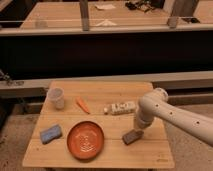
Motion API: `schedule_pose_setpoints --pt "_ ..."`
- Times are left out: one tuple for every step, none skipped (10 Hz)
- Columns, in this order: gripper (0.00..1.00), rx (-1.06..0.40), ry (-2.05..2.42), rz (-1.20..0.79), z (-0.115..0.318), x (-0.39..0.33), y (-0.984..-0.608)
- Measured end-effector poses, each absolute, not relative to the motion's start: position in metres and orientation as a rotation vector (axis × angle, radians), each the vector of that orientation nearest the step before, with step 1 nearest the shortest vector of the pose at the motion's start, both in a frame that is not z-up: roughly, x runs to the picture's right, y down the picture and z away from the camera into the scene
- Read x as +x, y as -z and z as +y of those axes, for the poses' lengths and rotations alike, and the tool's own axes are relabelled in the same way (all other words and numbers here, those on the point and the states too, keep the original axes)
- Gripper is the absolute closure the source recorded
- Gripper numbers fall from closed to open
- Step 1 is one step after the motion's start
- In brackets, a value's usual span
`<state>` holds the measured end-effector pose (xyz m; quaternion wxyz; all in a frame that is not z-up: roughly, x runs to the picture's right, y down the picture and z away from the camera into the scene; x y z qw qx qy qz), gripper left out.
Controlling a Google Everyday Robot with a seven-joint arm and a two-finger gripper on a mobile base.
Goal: Push the eraser across the table
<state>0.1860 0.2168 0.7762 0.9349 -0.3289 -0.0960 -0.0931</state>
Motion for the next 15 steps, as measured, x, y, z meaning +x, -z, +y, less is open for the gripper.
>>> schedule_pose_setpoints --pt "0.94 -0.672 0.195 -0.204 0.218 0.185 -0.777" --pt "0.94 -0.675 0.201 -0.207 0.221 0.184 -0.778" --pt "0.94 -0.677 0.206 -0.211 0.223 0.182 -0.779" --pt "0.94 -0.680 0.210 -0.216 0.224 0.181 -0.780" --pt "0.94 -0.681 0.213 -0.219 0.225 0.181 -0.780" --pt "0.94 -0.683 0.217 -0.225 0.227 0.181 -0.781" --pt "0.94 -0.684 0.222 -0.230 0.228 0.180 -0.781" --pt "0.94 -0.685 0.225 -0.233 0.230 0.180 -0.781" --pt "0.94 -0.685 0.229 -0.237 0.231 0.180 -0.782" --pt "0.90 -0.686 0.234 -0.241 0.234 0.180 -0.785" --pt "0.88 -0.686 0.238 -0.244 0.235 0.179 -0.785" --pt "0.88 -0.687 0.243 -0.248 0.238 0.180 -0.786" --pt "0.88 -0.687 0.249 -0.251 0.239 0.179 -0.786" --pt "0.88 -0.687 0.254 -0.254 0.241 0.179 -0.787" --pt "0.85 -0.689 0.259 -0.255 0.242 0.180 -0.787"
